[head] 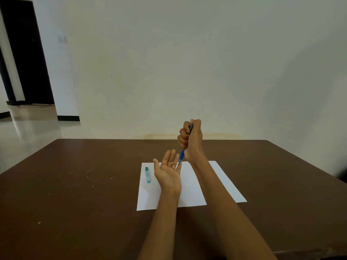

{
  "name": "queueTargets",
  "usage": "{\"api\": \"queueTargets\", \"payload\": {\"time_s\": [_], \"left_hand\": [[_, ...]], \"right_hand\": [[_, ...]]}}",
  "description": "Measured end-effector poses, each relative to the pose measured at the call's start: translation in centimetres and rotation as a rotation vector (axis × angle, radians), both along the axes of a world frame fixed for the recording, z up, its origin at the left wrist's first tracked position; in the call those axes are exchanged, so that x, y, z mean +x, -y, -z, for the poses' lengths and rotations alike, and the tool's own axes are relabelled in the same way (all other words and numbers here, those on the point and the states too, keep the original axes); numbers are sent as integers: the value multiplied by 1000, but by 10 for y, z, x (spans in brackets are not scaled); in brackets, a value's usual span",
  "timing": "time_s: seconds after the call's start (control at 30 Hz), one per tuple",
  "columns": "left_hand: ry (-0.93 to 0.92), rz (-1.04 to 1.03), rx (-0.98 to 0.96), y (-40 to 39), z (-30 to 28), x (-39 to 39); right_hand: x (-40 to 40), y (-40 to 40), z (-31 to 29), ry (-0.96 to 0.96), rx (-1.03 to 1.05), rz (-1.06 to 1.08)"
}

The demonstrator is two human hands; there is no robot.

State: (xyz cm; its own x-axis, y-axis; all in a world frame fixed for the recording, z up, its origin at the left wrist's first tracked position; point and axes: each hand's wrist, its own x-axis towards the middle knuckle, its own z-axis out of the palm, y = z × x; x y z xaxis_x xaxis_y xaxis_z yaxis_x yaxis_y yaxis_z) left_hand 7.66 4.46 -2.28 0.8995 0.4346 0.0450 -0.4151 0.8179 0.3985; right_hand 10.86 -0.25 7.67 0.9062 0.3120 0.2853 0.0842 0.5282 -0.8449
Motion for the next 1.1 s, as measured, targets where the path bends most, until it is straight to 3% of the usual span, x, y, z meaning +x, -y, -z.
{"api": "queueTargets", "payload": {"time_s": [0.53,1.1], "left_hand": [[-93,-30,172,-32,0,-12],[-59,41,89,-23,1,-14]], "right_hand": [[-2,-2,-1,-9,22,-20],[1,-10,6,-4,25,-38]]}}
